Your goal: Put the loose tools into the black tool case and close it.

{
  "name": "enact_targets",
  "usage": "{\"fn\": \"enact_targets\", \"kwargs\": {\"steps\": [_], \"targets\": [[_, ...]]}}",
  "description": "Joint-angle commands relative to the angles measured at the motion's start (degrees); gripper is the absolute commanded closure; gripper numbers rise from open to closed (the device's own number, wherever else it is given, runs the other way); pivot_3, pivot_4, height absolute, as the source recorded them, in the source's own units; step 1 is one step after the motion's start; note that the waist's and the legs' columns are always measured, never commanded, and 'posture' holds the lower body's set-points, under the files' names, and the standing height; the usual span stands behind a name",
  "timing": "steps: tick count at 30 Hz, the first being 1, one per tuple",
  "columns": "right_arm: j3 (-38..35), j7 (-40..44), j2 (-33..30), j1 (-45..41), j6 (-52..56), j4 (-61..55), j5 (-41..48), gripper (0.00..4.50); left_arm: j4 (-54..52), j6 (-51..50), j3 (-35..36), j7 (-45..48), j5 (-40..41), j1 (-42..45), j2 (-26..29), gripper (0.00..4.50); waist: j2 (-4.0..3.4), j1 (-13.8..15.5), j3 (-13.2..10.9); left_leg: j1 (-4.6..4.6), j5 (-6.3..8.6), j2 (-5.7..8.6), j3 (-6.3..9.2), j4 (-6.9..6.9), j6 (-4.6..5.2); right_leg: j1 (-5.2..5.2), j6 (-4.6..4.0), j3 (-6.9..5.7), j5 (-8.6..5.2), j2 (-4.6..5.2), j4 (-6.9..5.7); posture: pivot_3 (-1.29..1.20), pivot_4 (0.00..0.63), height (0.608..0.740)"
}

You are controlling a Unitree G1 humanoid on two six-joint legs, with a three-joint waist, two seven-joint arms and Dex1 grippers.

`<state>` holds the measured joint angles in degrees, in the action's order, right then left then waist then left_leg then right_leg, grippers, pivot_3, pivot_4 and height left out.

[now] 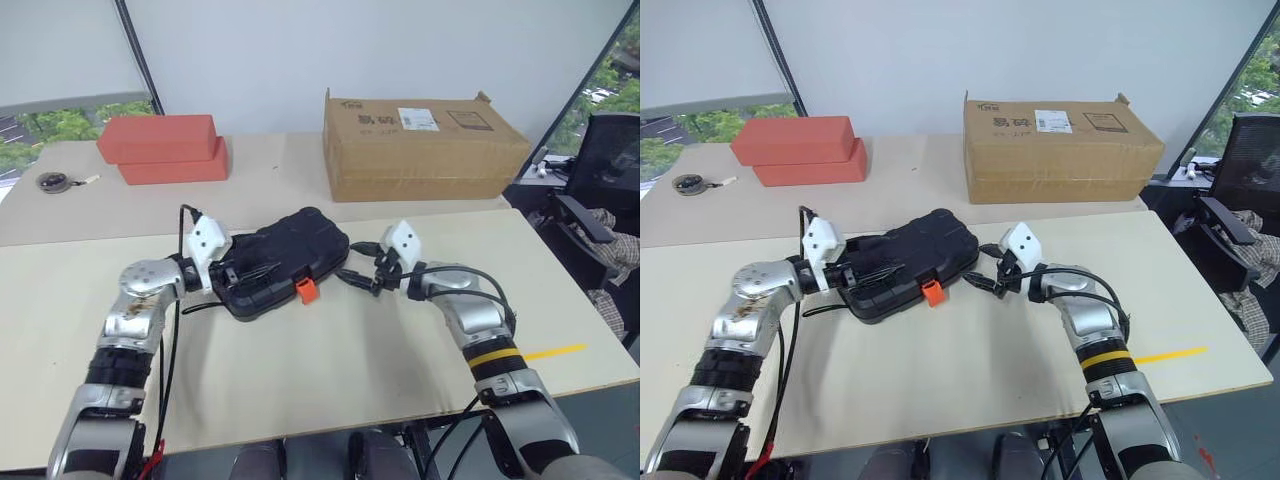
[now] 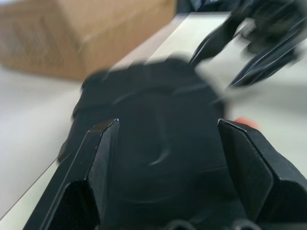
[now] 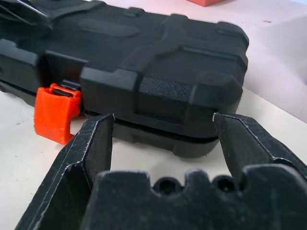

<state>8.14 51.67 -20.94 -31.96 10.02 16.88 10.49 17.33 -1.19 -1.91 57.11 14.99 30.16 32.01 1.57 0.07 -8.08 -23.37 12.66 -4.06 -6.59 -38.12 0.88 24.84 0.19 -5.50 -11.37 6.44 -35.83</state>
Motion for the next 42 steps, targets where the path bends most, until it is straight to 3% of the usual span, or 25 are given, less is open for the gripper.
{"fn": "enact_targets", "kwargs": {"steps": [1,4,10,14,21,25,29,30,42], "targets": [[2.10,3.09,-2.73,4.24,9.80,-12.03,2.86,0.72,1.19,0.04,-3.64,-2.54,-5.42,-0.69,-1.11,1.01,-0.05,0.07,0.03,0.03,0.04,0.04,0.01,0.00,0.06,-0.03,0.05,0.02,-0.03,0.01,-0.01,0.00,0.150,0.713],[4.10,-1.34,-2.17,7.27,17.57,-19.49,1.77,0.72,1.01,-1.94,-5.05,-5.44,-7.70,-1.47,-2.58,1.01,-0.18,0.06,0.10,0.07,0.10,0.10,-0.01,-0.01,0.13,-0.07,0.10,0.05,-0.06,0.09,0.02,0.00,0.150,0.713],[5.41,-18.23,6.89,9.04,28.32,-25.21,-2.84,0.72,-1.99,-6.19,-5.96,-8.94,-9.06,-3.98,-4.42,1.01,-0.30,-0.14,0.23,0.56,0.10,0.06,0.25,-0.02,0.09,-0.49,0.50,0.03,-0.35,0.09,0.02,0.00,0.150,0.713],[6.77,-22.99,10.47,9.86,30.97,-26.56,-4.22,0.72,-3.72,-7.68,-5.76,-9.60,-8.94,-4.97,-4.29,1.01,-0.32,0.03,0.37,0.58,0.27,0.08,0.43,-0.02,-0.23,-0.52,0.47,0.06,-0.33,0.12,0.02,0.00,0.150,0.713],[8.85,-28.44,14.88,10.29,32.30,-26.30,-5.79,0.72,-4.69,-9.31,-4.77,-11.12,-8.66,-5.45,-4.22,1.01,-0.32,-0.06,0.40,0.51,0.08,0.11,0.45,-0.02,0.11,-0.50,0.49,0.12,-0.34,0.10,0.07,0.00,0.150,0.713],[8.69,-29.01,15.94,10.51,31.25,-26.74,-5.12,1.65,-4.81,-9.49,-4.81,-11.25,-8.66,-5.51,-4.12,0.99,-0.32,-0.16,0.40,0.53,0.08,0.09,0.48,-0.02,0.10,-0.49,0.49,0.10,-0.35,0.09,0.06,0.00,0.150,0.713],[8.74,-28.94,15.19,10.82,30.08,-27.96,-5.42,3.13,-4.54,-9.28,-5.06,-11.10,-8.86,-5.77,-3.99,0.99,-0.32,-0.19,0.40,0.52,0.08,0.09,0.55,-0.02,0.10,-0.49,0.48,0.11,-0.36,0.10,0.08,0.00,0.150,0.713],[8.82,-28.92,14.98,10.86,29.85,-28.37,-5.50,3.28,-4.40,-9.23,-5.09,-11.07,-8.88,-5.77,-4.00,0.99,-0.32,-0.19,0.40,0.52,0.08,0.09,0.57,-0.02,0.10,-0.48,0.48,0.11,-0.36,0.10,0.08,0.00,0.150,0.713],[9.13,-29.01,14.77,10.85,23.00,-29.16,-5.95,3.28,-3.06,-8.59,-5.35,-10.83,-8.85,-5.75,-4.52,0.99,-0.33,-0.03,0.38,0.37,0.09,0.10,0.67,-0.02,0.08,-0.37,0.47,0.08,-0.37,0.11,0.14,0.00,0.150,0.713]]}}
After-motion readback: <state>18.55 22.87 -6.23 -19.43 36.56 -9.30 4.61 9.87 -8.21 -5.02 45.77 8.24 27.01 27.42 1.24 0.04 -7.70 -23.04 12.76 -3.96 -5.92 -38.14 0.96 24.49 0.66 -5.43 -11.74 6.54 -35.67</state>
